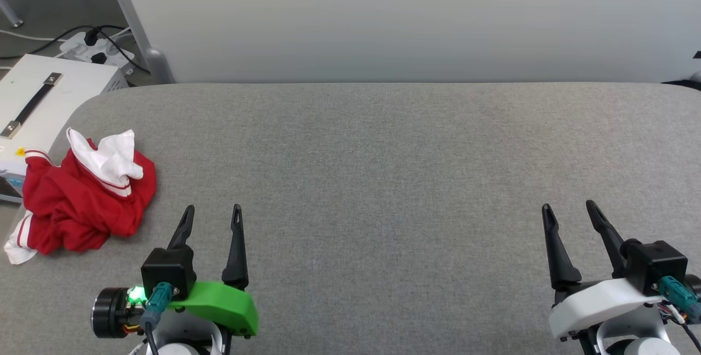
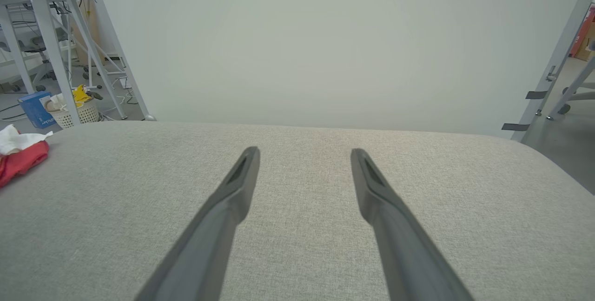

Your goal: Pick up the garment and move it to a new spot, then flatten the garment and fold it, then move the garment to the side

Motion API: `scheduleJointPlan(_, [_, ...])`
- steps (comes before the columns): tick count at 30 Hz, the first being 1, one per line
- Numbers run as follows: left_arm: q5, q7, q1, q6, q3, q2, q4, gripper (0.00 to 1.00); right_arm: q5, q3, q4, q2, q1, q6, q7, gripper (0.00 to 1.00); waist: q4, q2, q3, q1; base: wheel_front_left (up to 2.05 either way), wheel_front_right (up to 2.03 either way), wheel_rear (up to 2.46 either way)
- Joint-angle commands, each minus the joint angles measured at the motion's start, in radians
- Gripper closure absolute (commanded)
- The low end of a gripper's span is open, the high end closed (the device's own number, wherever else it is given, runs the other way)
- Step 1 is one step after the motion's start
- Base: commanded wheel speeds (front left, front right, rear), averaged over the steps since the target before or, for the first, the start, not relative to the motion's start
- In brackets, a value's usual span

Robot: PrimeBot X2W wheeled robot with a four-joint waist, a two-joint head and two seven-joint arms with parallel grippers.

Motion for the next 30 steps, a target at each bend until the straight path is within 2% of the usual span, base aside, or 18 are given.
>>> scheduleJointPlan(1, [-0.010,-0.012,0.003,0.007,-0.005,-0.002,-0.005,0.00,0.016,-0.002,-0.006,-0.001,0.009,0.000,-0.011,0.00,0.001,0.0000,0.000,-0.0001,0.00,0.00,0.00])
scheduleJointPlan(30, [-0.042,-0.071,0.019,0.011,-0.035,-0.003,0.013,0.00,0.065,-0.005,0.007,-0.001,0.048,0.000,-0.070,0.00,0.009,0.0000,-0.002,-0.0001,0.00,0.00,0.00])
